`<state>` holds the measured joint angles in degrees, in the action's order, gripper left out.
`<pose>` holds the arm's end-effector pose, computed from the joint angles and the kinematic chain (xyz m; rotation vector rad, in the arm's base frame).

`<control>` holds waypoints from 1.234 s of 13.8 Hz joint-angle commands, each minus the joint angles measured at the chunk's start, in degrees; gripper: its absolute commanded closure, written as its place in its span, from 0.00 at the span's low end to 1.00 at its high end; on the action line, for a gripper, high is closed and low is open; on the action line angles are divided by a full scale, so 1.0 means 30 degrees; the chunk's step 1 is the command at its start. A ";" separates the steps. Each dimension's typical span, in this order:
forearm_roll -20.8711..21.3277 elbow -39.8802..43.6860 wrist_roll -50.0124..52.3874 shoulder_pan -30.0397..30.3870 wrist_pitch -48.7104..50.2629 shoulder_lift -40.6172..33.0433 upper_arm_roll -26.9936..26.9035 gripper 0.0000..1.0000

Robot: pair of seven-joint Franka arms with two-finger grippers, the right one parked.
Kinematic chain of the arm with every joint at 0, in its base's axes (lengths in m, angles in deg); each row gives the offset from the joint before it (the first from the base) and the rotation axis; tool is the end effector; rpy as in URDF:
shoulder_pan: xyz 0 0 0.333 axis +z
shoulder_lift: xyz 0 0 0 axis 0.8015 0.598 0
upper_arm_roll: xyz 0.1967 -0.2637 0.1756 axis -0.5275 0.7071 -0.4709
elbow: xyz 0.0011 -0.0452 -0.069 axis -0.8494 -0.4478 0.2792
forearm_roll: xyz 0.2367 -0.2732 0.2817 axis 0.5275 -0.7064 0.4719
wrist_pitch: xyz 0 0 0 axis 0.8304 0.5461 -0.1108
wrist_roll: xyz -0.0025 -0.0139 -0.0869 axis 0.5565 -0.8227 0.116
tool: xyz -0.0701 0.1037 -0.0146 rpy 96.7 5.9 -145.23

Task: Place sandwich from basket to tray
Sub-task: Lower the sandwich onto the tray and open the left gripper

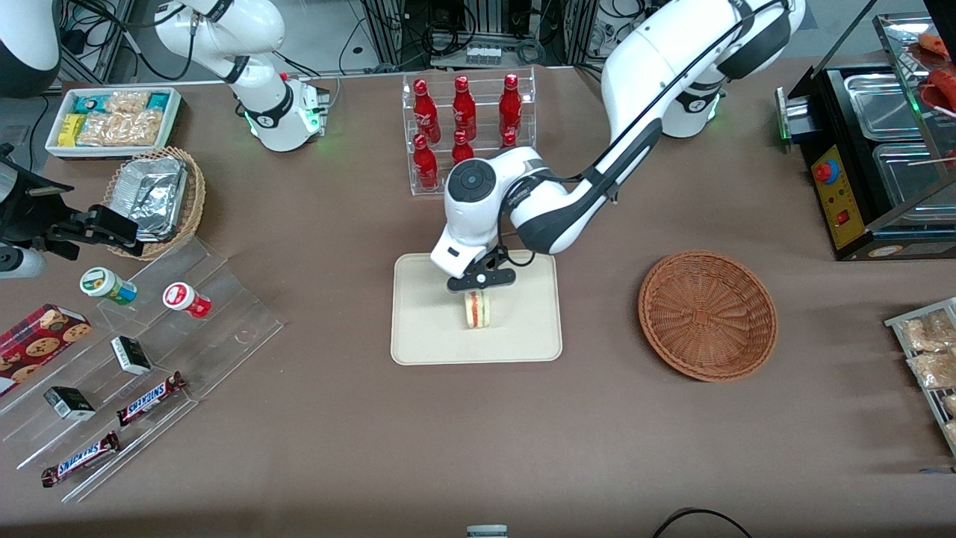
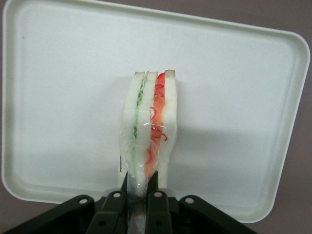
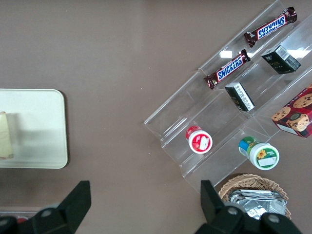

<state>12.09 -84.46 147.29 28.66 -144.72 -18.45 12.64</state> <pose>0.5383 -0.6059 0.2644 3.0927 0.2376 -0.0009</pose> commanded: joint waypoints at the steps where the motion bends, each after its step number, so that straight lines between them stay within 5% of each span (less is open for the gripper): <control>1: 0.0458 0.0886 0.0549 -0.0409 -0.0282 0.0691 -0.0284 1.00; 2: 0.0458 0.0886 0.0549 -0.0467 -0.0430 0.0808 -0.0517 1.00; 4: 0.0458 0.0886 0.1188 -0.0555 -0.0461 0.0809 -0.0607 0.69; 8: 0.0458 0.1091 0.1252 -0.0468 -0.0432 0.0722 -0.0607 0.30; 9: 0.0458 0.1120 0.1252 -0.0438 -0.0315 0.0547 -0.0607 0.08; 10: 0.0400 0.1295 0.1310 -0.0264 -0.0111 0.0052 -0.0607 0.01; 17: -0.3374 0.1121 0.0961 0.3158 0.7469 -0.6507 -0.0461 0.01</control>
<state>4.97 -78.43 150.17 34.61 -126.68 -31.98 11.33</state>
